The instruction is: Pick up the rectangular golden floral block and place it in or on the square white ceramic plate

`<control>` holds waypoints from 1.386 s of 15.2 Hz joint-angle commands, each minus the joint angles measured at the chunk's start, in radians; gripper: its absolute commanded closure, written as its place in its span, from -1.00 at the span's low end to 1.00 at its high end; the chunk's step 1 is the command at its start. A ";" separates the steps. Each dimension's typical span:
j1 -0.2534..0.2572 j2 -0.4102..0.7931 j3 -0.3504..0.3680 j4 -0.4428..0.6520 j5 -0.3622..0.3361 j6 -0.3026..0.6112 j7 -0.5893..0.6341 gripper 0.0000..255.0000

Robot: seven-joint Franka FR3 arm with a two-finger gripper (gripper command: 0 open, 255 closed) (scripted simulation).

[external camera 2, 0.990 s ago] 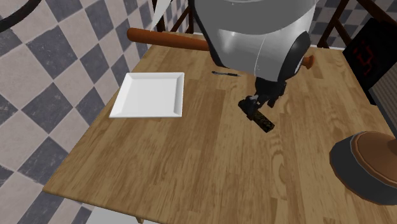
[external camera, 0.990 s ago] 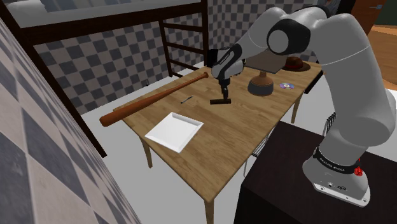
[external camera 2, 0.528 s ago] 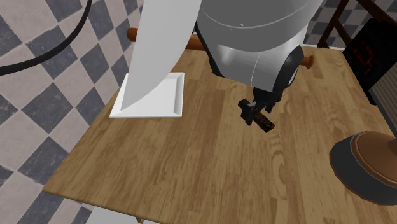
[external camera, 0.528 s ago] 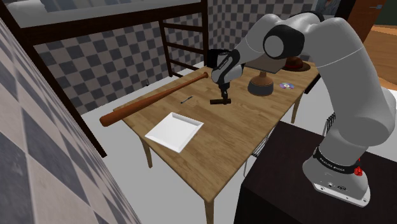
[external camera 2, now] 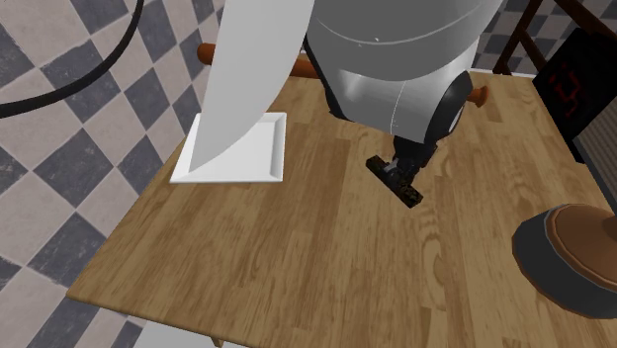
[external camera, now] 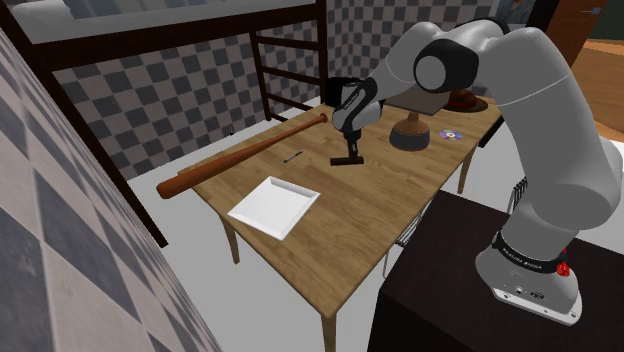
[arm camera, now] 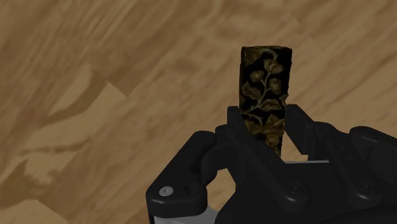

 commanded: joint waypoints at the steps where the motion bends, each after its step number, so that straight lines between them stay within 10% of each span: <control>1: 0.000 0.000 0.000 -0.001 0.000 0.000 0.000 1.00; 21: 0.025 -0.132 -0.033 -0.010 -0.037 -0.122 0.017 1.00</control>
